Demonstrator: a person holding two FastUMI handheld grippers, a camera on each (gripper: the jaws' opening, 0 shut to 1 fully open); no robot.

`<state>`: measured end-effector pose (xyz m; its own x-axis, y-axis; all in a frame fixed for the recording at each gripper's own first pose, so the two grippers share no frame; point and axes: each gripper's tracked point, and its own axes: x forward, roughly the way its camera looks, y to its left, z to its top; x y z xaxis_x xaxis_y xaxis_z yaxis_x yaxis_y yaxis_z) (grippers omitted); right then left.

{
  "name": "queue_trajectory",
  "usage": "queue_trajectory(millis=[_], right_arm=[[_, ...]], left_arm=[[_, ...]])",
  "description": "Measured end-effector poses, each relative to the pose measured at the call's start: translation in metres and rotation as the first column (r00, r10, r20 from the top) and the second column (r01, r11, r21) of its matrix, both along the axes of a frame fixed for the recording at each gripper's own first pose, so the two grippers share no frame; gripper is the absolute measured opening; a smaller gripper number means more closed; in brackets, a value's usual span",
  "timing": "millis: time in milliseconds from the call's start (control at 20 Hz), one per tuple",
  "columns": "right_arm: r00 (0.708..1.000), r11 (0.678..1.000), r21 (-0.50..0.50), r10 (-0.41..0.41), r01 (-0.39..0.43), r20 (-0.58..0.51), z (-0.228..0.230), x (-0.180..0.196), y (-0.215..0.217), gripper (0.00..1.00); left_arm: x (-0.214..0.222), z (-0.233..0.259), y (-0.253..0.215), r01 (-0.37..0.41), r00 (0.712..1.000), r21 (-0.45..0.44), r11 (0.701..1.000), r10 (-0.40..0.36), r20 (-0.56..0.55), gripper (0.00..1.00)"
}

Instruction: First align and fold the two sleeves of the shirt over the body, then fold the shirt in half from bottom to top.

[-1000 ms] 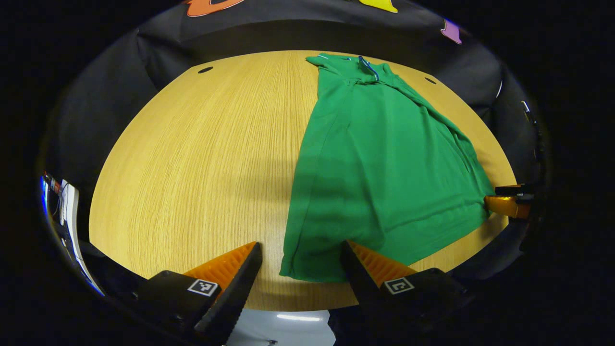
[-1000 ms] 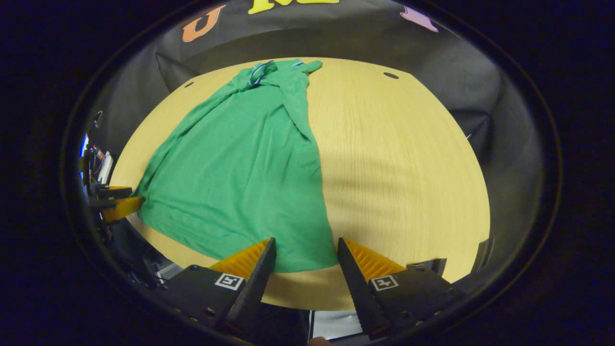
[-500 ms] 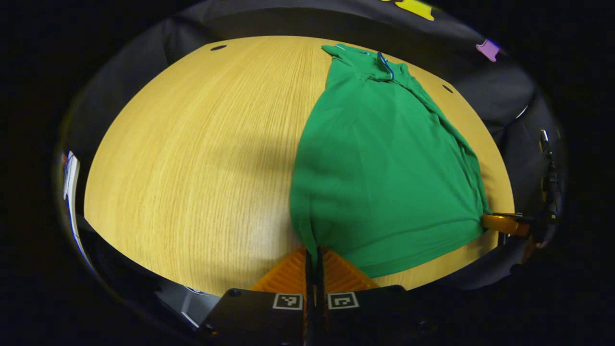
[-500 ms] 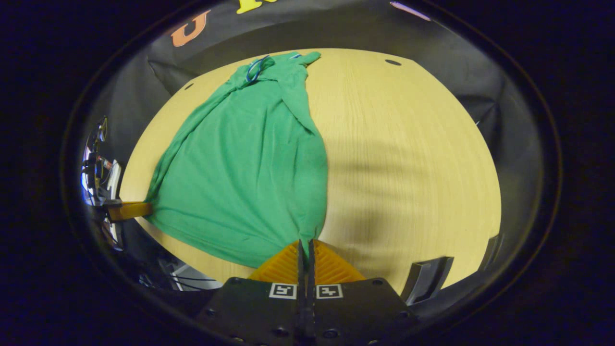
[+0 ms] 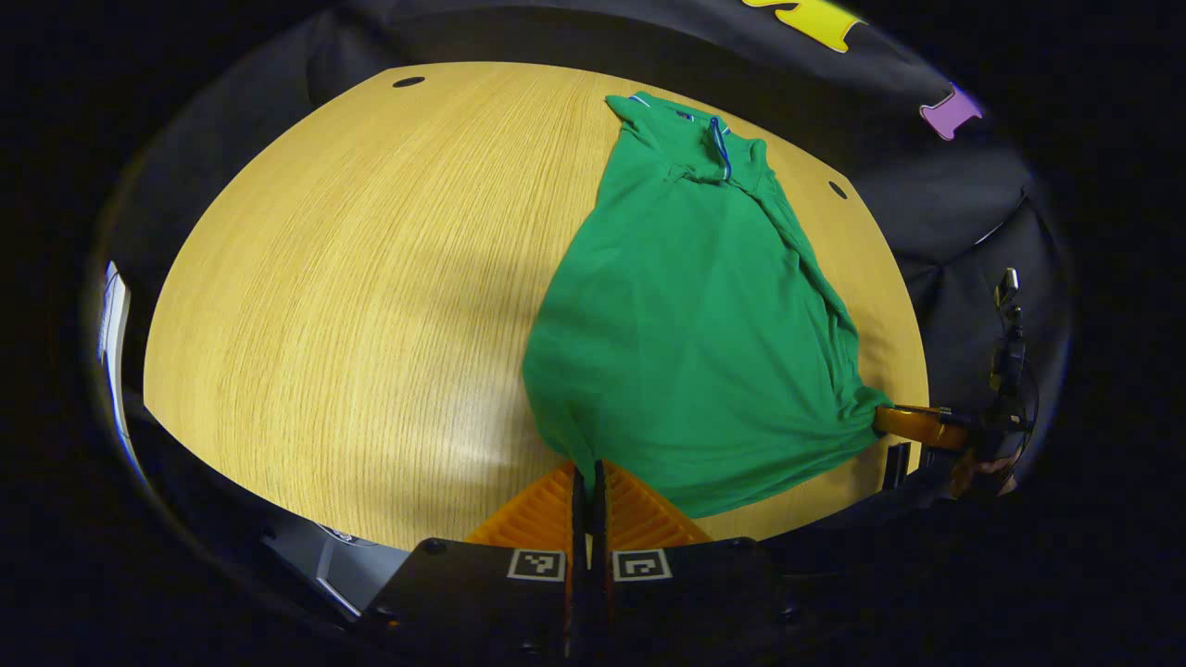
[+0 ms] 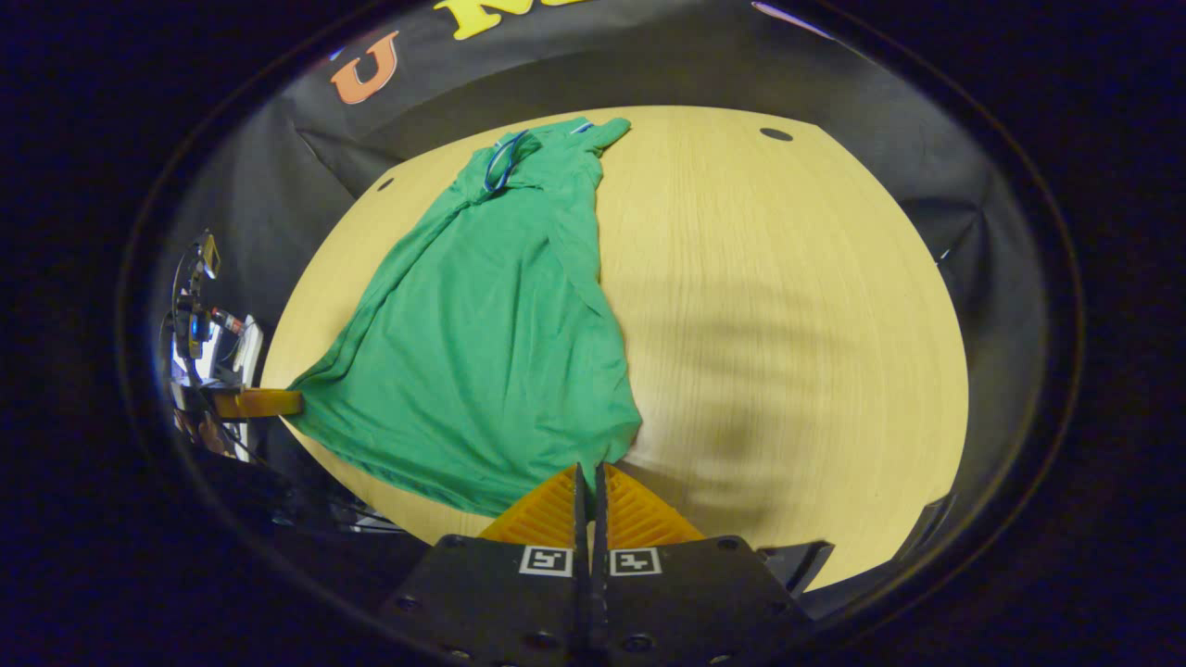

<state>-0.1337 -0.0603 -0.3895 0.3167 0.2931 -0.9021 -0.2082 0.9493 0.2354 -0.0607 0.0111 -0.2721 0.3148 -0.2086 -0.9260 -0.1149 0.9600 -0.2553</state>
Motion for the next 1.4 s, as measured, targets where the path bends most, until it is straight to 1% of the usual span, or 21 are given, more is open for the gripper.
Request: queue_trajectory(millis=[150,250,300,450,550,600,650,750,800,850,1050,1250,1400], right_arm=[[1.000,1.000,-0.012,0.003,-0.003,-0.016,0.003,-0.001,-0.002,0.00],[1.000,1.000,-0.015,-0.003,0.002,-0.018,0.010,0.000,-0.002,0.00],[1.000,1.000,-0.015,-0.017,0.017,-0.010,0.016,0.003,-0.002,0.00],[0.997,0.998,-0.003,-0.066,0.066,0.045,0.040,0.020,0.000,0.00],[0.992,0.995,0.011,-0.096,0.096,0.078,0.057,0.031,0.002,0.00],[0.989,0.994,0.027,-0.111,0.109,0.094,0.066,0.039,0.005,0.00],[0.986,0.992,0.041,-0.123,0.119,0.109,0.075,0.045,0.007,0.00],[0.979,0.988,0.067,-0.146,0.138,0.145,0.094,0.062,0.008,0.00],[0.974,0.987,0.078,-0.153,0.142,0.164,0.104,0.072,0.009,0.02],[0.969,0.986,0.083,-0.161,0.147,0.187,0.113,0.082,0.008,0.00],[0.949,0.982,0.109,-0.178,0.154,0.260,0.140,0.127,0.008,0.00],[0.929,0.984,0.096,-0.174,0.151,0.325,0.161,0.176,0.010,0.00],[0.913,0.985,0.105,-0.165,0.136,0.373,0.181,0.215,0.021,0.00]], left_arm=[[0.011,0.007,-0.005,0.042,0.999,0.018,0.999,-0.042,0.021,0.06],[0.020,0.013,-0.008,0.069,0.997,0.013,0.998,-0.069,0.033,0.06],[0.027,0.017,-0.009,0.085,0.996,0.011,0.996,-0.085,0.038,0.06],[0.061,0.038,-0.007,0.144,0.983,0.029,0.989,-0.146,0.107,0.06],[0.081,0.057,-0.004,0.160,0.974,0.038,0.986,-0.164,0.158,0.06],[0.084,0.060,-0.003,0.156,0.969,0.039,0.987,-0.160,0.188,0.06],[0.106,0.072,-0.001,0.149,0.964,0.042,0.988,-0.154,0.216,0.06],[0.124,0.088,0.002,0.138,0.953,0.049,0.989,-0.146,0.267,0.05],[0.135,0.094,0.004,0.134,0.946,0.059,0.989,-0.146,0.290,0.06],[0.144,0.100,0.007,0.130,0.939,0.067,0.989,-0.144,0.311,0.06],[0.180,0.116,0.010,0.089,0.922,0.065,0.994,-0.107,0.371,0.06],[0.221,0.131,0.015,0.055,0.901,0.063,0.997,-0.076,0.426,0.06],[0.258,0.141,0.021,0.038,0.884,0.085,0.996,-0.074,0.462,0.06]])
